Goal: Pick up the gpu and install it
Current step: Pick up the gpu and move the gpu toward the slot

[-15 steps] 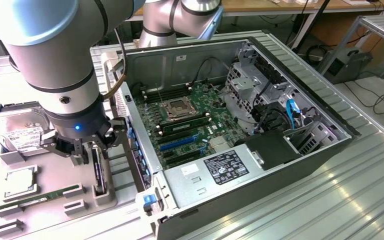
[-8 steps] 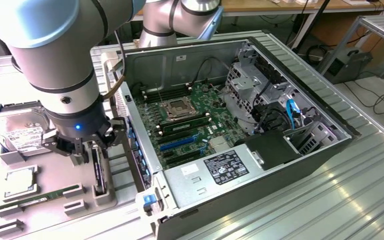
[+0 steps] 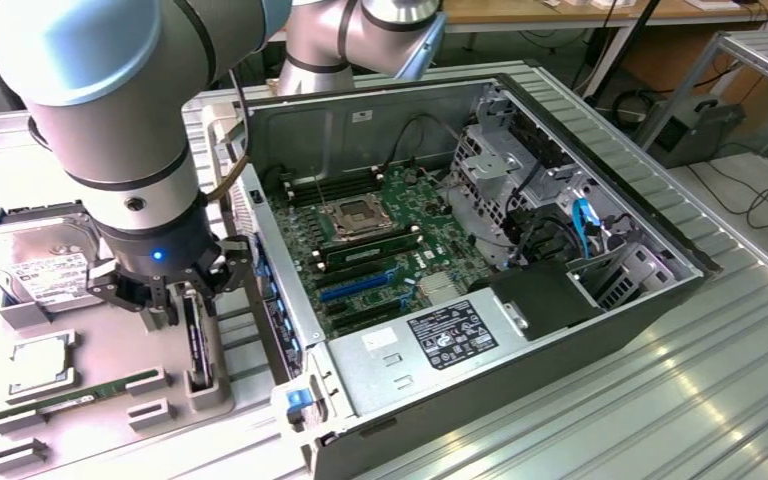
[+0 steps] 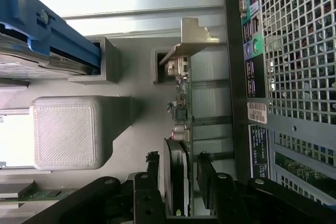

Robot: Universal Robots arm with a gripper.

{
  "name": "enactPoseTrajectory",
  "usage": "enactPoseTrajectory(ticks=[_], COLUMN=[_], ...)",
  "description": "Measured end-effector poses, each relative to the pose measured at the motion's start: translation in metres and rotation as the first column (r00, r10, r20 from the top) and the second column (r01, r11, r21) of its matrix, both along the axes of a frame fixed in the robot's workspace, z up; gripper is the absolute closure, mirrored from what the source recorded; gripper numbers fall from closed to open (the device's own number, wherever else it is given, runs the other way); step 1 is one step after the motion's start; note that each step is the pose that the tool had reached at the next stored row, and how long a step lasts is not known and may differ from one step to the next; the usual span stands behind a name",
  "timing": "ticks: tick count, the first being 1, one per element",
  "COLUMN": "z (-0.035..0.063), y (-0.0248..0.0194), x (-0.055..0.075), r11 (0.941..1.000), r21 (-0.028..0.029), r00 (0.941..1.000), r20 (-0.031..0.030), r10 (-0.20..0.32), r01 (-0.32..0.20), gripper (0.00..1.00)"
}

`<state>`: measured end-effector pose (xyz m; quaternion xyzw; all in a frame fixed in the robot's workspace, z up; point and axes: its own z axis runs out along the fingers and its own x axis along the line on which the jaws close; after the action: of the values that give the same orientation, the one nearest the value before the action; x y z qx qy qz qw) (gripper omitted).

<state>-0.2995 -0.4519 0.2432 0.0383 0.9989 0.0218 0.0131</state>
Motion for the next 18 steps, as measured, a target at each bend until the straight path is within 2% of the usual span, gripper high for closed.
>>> enactPoseTrajectory(ticks=[9,10,11,13,15,18], z=[-0.0028,-0.0028,-0.0028,-0.0027,-0.0027,-0.0028], y=[0.0004,0.0004,0.0004,0.0004,0.0004,0.0004], x=[0.0000,0.0000,0.0000,-0.0001,-0.0001,0.0000], r11=[1.0000,1.0000,1.0000,1.0000,1.0000,1.0000], r21=[-0.0001,-0.0001,-0.0001,-0.0002,-0.0001,-0.0001], r00=[1.0000,1.0000,1.0000,1.0000,1.0000,1.0000], r20=[-0.0001,-0.0001,-0.0001,-0.0004,-0.0002,-0.0002], r10=[0.000,0.000,0.000,0.000,0.000,0.000], r01=[0.000,0.000,0.000,0.000,0.000,0.000], gripper=[0.58,0.59,0.66,0.66,0.74,0.74])
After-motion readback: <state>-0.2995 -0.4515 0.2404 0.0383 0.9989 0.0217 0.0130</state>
